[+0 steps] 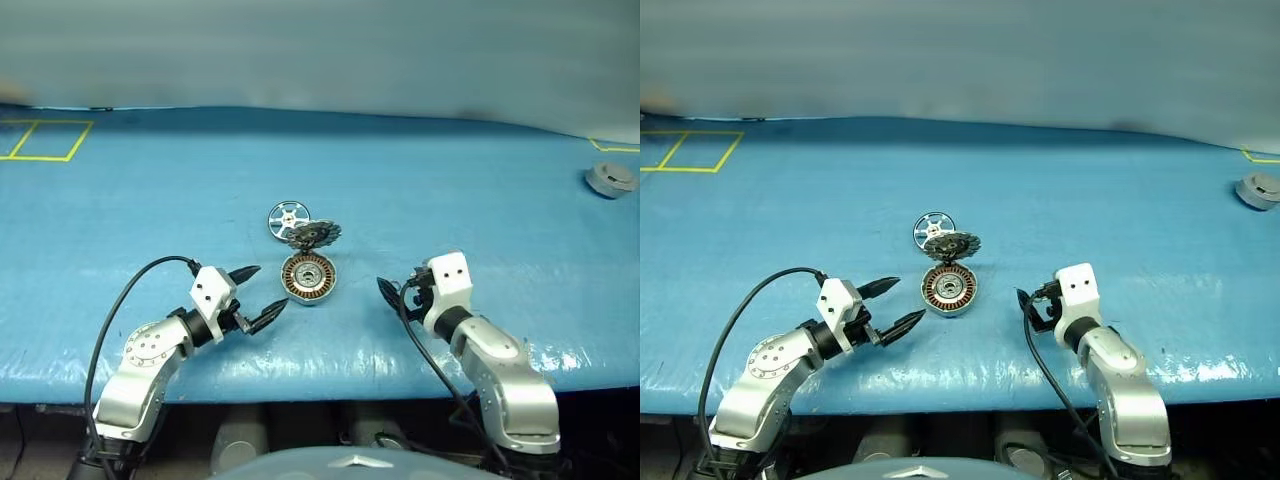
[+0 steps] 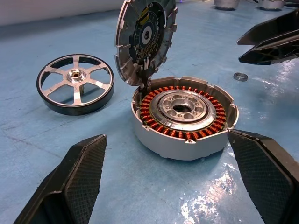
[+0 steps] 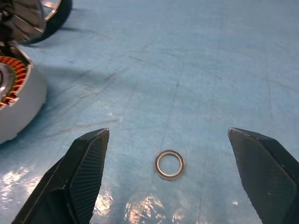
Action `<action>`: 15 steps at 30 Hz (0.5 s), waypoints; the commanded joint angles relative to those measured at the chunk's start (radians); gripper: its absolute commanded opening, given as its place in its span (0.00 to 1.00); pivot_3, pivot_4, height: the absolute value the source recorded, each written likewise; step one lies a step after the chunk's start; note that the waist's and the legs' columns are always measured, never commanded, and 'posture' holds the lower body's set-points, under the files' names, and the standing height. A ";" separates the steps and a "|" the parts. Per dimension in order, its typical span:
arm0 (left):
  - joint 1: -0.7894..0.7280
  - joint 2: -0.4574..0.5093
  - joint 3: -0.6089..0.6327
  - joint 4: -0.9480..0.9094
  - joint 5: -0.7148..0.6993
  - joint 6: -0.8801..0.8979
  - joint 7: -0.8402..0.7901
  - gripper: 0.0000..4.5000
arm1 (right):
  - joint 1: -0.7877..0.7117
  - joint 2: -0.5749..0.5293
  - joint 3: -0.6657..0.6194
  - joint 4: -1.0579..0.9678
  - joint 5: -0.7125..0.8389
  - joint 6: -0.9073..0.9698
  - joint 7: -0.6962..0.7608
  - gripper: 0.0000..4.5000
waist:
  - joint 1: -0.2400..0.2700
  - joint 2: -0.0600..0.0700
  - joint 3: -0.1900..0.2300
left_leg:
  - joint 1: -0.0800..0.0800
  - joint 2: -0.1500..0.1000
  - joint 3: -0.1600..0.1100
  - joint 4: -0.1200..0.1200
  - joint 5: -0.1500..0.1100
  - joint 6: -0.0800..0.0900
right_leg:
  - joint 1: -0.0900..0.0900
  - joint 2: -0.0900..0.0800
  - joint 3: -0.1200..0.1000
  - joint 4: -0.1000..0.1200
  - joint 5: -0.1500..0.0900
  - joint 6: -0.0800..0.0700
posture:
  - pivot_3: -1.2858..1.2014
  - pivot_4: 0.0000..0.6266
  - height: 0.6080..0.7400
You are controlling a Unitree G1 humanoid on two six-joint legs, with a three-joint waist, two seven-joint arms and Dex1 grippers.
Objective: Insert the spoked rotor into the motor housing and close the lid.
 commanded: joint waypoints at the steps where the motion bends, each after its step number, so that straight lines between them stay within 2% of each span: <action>1: -0.011 0.009 0.001 -0.043 -0.015 0.004 -0.009 1.00 | -0.001 0.042 0.017 0.036 -0.006 -0.097 -0.074 0.96 | -0.001 0.000 0.000 | 0.000 0.000 0.000 0.000 0.000 0.000 | 0.000 0.000 0.000 0.000 0.000 0.000 | 0.52 0.24 1.00; 10: -0.008 0.018 0.017 -0.057 -0.023 0.012 0.002 1.00 | 0.001 0.083 0.048 0.212 -0.035 -0.231 -0.187 0.96 | 0.001 0.000 0.000 | 0.000 0.000 0.000 -0.001 0.000 0.000 | 0.000 0.000 0.000 -0.001 0.000 0.000 | 0.52 0.24 1.00; 13: 0.000 0.022 0.020 -0.065 -0.020 0.014 0.011 1.00 | 0.014 0.073 0.056 0.250 -0.049 -0.265 -0.205 0.82 | 0.001 0.000 0.000 | 0.001 0.000 0.000 0.000 0.000 0.000 | 0.001 0.000 0.000 -0.001 0.000 0.000 | 0.52 0.24 1.00; 15: 0.005 0.022 0.023 -0.069 -0.020 0.013 0.016 1.00 | 0.025 0.063 0.061 0.264 -0.057 -0.282 -0.212 0.67 | 0.002 -0.001 0.000 | 0.001 0.000 0.000 0.000 0.000 0.000 | 0.002 -0.001 0.000 -0.001 0.000 0.000 | 0.52 0.24 1.00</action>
